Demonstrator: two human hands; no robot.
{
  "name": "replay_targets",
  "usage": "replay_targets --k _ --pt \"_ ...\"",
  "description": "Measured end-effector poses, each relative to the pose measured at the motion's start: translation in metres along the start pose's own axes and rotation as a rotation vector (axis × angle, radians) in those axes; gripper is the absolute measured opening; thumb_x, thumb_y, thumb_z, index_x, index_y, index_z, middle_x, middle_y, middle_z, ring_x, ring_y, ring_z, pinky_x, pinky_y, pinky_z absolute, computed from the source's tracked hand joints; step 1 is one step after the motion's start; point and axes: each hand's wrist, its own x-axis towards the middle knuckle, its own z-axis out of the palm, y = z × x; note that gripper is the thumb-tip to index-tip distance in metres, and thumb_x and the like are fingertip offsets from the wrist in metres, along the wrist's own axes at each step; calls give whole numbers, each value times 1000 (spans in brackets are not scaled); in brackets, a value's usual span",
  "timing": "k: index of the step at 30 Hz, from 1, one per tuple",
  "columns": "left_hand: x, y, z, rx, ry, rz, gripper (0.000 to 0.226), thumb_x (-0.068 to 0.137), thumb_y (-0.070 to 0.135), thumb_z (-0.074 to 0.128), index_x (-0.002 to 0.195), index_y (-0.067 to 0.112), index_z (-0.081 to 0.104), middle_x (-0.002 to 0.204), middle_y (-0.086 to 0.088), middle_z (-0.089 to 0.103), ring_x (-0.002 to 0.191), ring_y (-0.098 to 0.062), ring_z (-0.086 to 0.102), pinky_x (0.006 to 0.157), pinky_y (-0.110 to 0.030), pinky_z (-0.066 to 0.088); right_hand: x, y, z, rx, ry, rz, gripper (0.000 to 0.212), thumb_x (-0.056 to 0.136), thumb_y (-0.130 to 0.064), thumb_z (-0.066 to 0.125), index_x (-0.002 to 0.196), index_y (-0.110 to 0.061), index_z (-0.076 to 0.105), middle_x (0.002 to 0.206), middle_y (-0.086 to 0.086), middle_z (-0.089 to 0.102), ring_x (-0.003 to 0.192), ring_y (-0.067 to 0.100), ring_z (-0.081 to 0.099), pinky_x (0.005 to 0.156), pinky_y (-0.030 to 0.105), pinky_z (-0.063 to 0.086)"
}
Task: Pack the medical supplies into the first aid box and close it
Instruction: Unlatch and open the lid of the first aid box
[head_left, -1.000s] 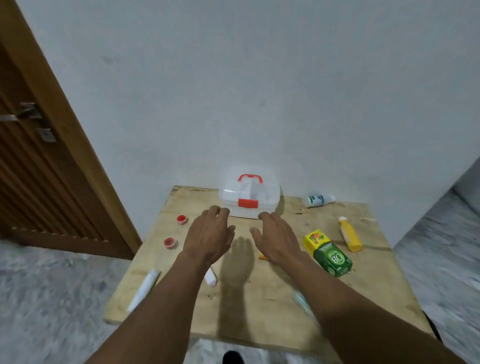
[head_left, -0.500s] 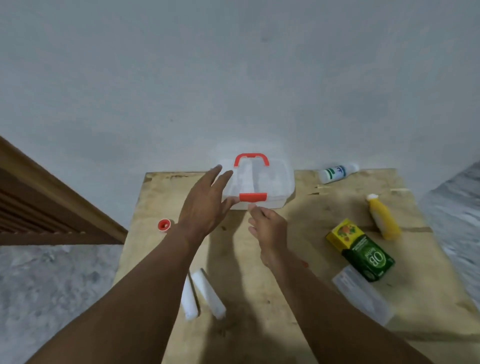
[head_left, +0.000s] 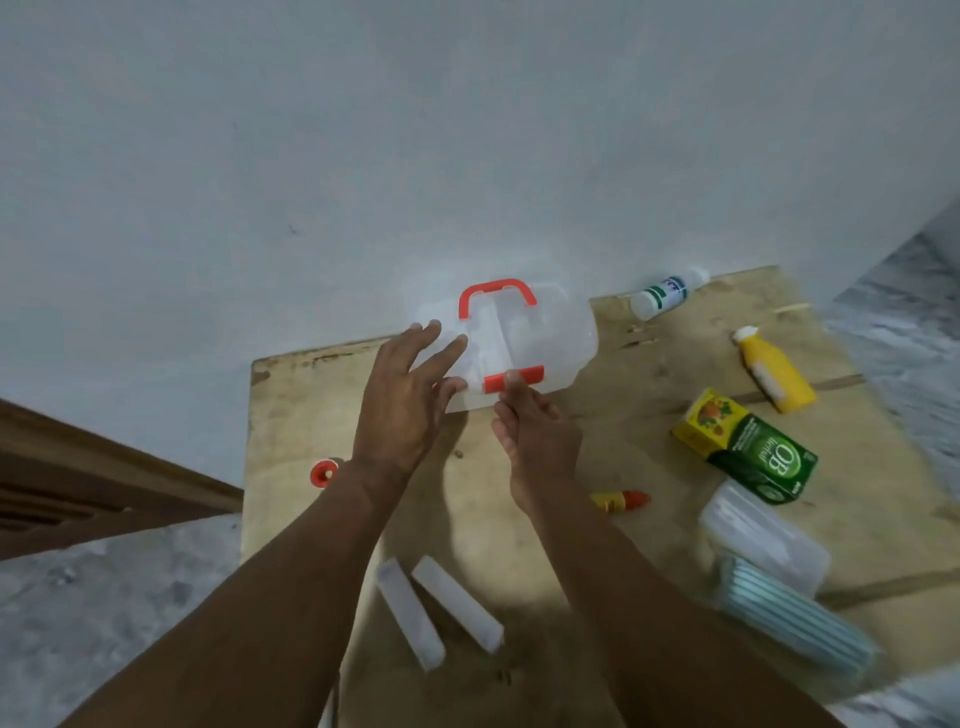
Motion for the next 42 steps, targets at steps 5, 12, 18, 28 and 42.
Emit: replay_targets --k 5,12,18,28,42 --pt "1 -11 1 -8 -10 16 35 87 22 73 122 15 71 130 -15 63 118 -38 56 95 -45 48 -1 3 5 80 22 16 49 75 -36 82 112 -8 67 83 -2 71 76 13 66 72 28 55" --pt "0 -8 2 -24 -3 27 35 88 21 73 121 13 71 130 -16 62 119 -39 55 95 -44 48 -16 -12 17 -122 35 -218 40 85 -43 70 112 -15 65 98 -1 71 87 13 67 82 29 57" --pt "2 -2 -5 -49 -33 -14 35 85 16 76 119 10 73 130 -17 63 120 -41 55 97 -47 47 -8 -41 -2 -893 45 -601 22 87 -31 69 100 -14 68 94 -1 70 85 11 63 89 35 55" --pt "2 5 -9 -168 -32 -87 37 84 22 75 119 12 72 136 -17 54 125 -36 49 101 -48 47 40 -99 -25 -1422 -190 -1163 35 71 -34 81 96 -34 57 132 18 47 126 36 43 97 44 43" --pt "-20 11 11 -756 13 -687 92 74 15 84 151 31 36 141 10 56 126 -8 56 104 -32 49 56 -88 -38 -1161 -415 -1091 18 81 -26 75 88 -31 59 150 19 39 143 32 31 114 48 30"
